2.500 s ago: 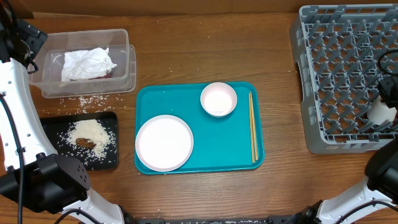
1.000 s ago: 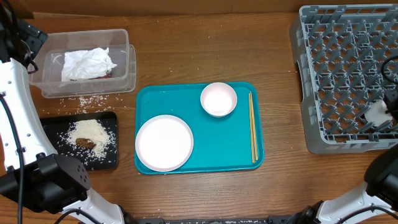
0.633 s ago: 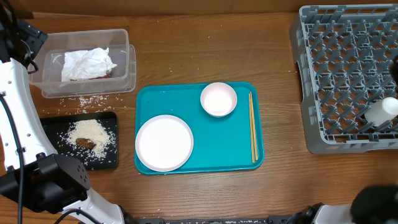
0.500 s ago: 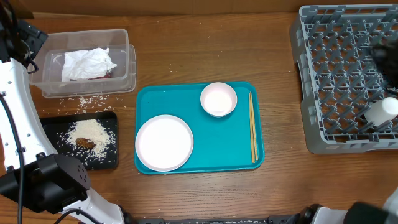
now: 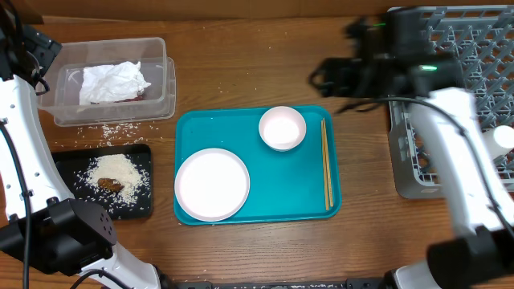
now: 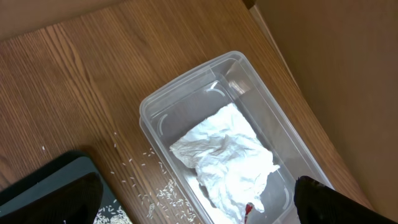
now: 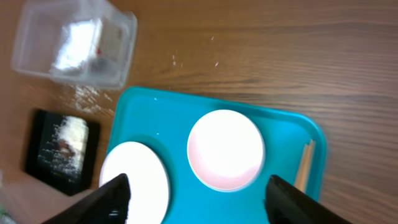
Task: Sort waste into correct bins and load items into the dishwasher
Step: 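Move the right gripper to the pink-lined white bowl and grasp it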
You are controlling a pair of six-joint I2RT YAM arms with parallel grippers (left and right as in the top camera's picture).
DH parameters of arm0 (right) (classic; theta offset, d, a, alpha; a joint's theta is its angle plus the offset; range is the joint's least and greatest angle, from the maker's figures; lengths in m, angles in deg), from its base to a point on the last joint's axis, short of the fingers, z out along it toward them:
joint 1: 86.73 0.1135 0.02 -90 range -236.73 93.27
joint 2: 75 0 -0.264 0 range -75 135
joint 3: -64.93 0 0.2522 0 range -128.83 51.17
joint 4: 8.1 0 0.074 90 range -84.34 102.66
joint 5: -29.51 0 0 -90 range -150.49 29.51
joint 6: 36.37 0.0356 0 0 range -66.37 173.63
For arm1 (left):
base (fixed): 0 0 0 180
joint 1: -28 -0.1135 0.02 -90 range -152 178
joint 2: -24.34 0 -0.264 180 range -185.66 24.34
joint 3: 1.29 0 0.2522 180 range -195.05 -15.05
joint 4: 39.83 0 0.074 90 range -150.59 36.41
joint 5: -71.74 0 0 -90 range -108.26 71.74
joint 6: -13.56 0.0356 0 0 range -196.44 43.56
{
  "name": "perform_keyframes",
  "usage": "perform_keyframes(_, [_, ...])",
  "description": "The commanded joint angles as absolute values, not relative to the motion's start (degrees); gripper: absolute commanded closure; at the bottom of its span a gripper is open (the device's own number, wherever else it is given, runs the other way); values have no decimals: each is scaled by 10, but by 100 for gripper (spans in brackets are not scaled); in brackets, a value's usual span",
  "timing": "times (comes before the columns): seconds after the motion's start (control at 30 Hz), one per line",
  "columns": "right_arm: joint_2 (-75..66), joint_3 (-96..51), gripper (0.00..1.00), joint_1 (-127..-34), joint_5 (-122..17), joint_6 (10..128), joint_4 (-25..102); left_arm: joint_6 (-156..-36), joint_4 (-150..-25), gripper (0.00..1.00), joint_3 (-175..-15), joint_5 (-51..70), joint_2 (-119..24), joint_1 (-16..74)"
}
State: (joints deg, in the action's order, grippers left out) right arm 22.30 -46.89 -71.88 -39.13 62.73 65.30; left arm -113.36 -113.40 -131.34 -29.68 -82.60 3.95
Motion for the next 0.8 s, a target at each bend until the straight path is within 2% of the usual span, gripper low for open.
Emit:
perform_keyframes(0.0, [276,-465,32,-642,-508,674,630,-1124,-1134,0,-1316,-304,-829,36])
perform_keyframes(0.37, [428,-465,35,-507,-662,746,594,-1124,-1133,0,-1316,-304,-829,36])
perform_keyframes(0.67, [489,-465,44,-466,-737,780,588,-1124,-1134,0,-1316,-304,-829,36])
perform_keyframes(0.73, [494,-465,48,-465,-749,793,589,-1124,-1134,0,-1316,-304,-829,36])
perform_keyframes(0.77, [494,-465,53,-465,-749,794,588,-1124,-1133,0,-1316,-304,-829,36])
